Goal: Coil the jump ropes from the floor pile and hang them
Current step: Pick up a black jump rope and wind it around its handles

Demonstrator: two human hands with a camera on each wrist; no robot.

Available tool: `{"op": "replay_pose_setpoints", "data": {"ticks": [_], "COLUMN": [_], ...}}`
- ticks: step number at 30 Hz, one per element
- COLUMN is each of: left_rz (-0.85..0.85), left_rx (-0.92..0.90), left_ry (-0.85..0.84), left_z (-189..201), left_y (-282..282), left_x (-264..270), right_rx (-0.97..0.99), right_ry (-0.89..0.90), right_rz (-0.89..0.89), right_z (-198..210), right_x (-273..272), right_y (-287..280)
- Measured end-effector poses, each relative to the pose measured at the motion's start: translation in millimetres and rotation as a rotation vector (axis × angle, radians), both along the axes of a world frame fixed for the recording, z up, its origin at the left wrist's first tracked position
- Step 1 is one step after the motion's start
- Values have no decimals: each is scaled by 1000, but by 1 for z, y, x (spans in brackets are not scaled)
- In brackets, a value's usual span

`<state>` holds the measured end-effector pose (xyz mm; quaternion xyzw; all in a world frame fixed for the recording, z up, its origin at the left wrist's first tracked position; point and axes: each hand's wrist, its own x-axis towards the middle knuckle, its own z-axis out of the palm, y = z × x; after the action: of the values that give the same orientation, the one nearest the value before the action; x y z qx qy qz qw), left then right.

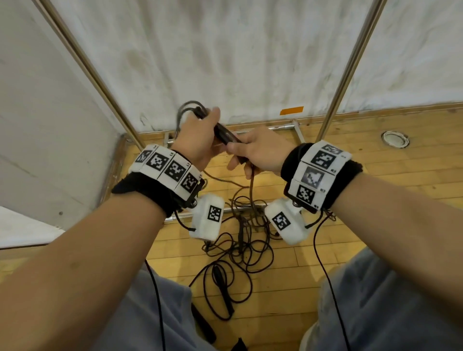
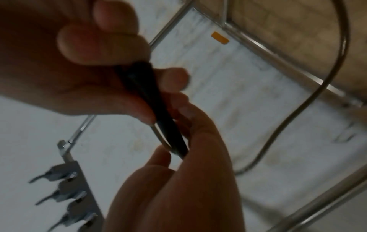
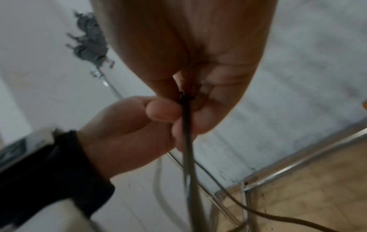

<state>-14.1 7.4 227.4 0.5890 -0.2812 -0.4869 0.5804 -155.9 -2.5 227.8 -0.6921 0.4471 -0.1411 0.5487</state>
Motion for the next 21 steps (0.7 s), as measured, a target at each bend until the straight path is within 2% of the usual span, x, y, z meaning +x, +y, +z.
{"op": "replay_pose_setpoints", "data": {"ticks": [2,3,6,8,9,12,15,18,20,21], "left_rz": [-54,-53,-43,-120,-178,-396,-570,-583,-489,-410], "left_rx": [26,30,60,70,71,49,86,115,41,2], "left_ry": [56,66,50,-33,-90,-336,-539,-800,-802,-766], "left_z": [0,0,1,0,-2,-7,-13,-21,-22,-21], "left_y": [1,1,0,3,6,17,29,32,33,32], "left_x": [-2,0,7,9,9,0,-8,-4,-1,0], "right_rx": [79,49,-272,-327,-266,-25,117,243,294,290], "right_ry": [-12,27,268,274,183,-237,-470,-710,-805,-777], "right_rz": [-3,-10,42,-2,-79,-347,-474,-562,-521,-462], "right_z": [0,0,4,4,4,6,13,22,25,24], "right_x": [0,0,-7,-9,-9,-3,-4,-12,-19,-22], "right_y": [-1,-1,-9,-15,-17,-20,-20,-24,-26,-24]}}
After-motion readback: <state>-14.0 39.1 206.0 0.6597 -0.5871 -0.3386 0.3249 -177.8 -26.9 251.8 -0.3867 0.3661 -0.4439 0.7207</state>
